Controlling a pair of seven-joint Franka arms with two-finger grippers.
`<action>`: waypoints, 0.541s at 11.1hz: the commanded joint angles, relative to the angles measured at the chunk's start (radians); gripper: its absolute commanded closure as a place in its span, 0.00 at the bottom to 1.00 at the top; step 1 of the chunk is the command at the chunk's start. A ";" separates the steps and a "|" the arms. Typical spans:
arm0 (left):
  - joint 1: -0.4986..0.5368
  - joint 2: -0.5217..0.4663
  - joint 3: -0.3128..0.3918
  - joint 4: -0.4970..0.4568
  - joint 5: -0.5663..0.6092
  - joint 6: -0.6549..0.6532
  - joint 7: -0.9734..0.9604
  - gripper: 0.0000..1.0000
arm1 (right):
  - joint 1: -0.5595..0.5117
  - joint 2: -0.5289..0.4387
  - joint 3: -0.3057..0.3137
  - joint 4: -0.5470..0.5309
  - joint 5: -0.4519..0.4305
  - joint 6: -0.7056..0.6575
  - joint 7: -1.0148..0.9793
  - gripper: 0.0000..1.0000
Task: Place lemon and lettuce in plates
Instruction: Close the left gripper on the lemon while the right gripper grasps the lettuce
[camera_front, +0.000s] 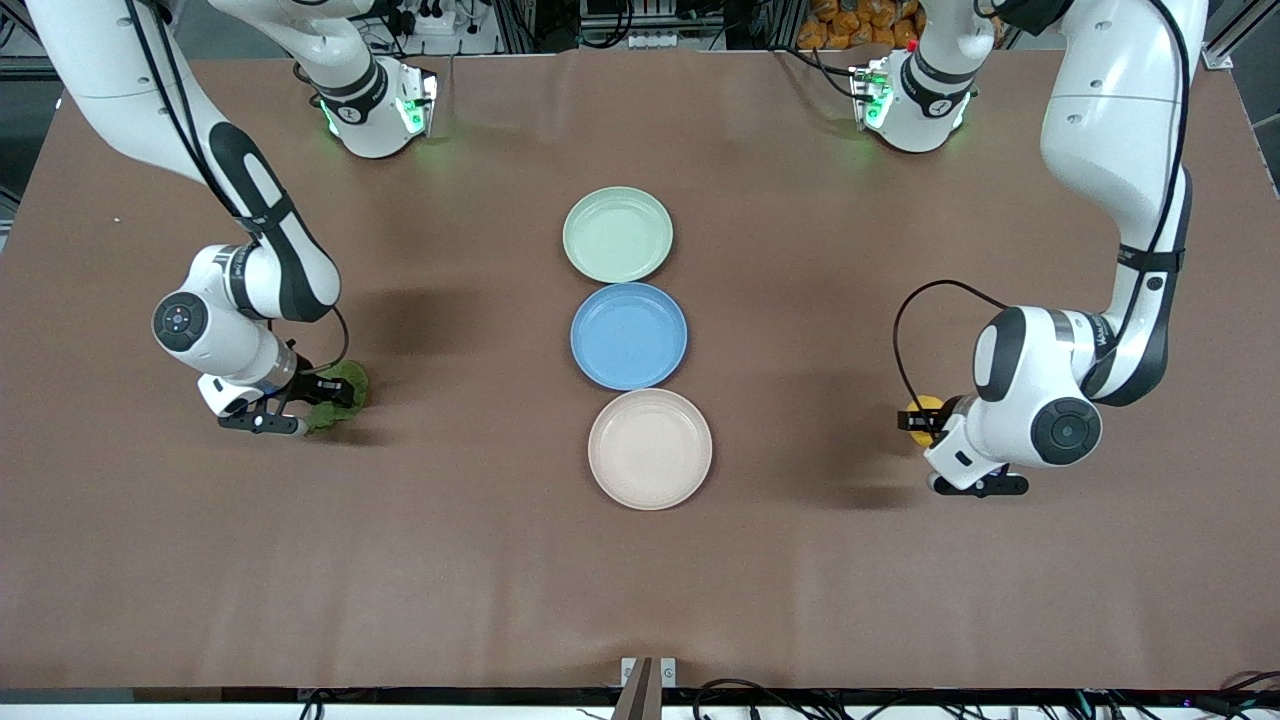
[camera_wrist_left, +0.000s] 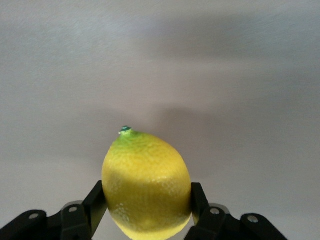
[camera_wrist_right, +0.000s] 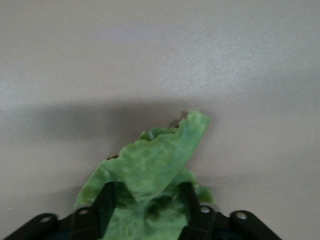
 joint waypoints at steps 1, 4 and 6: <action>-0.006 -0.042 -0.073 -0.014 -0.037 -0.004 -0.128 1.00 | 0.000 -0.008 0.010 -0.014 0.018 0.009 0.027 0.98; -0.041 -0.030 -0.115 0.037 -0.037 -0.004 -0.270 1.00 | 0.012 -0.065 0.038 0.012 0.017 -0.095 0.094 1.00; -0.089 -0.010 -0.118 0.060 -0.056 0.051 -0.336 1.00 | 0.029 -0.120 0.068 0.056 0.017 -0.248 0.169 1.00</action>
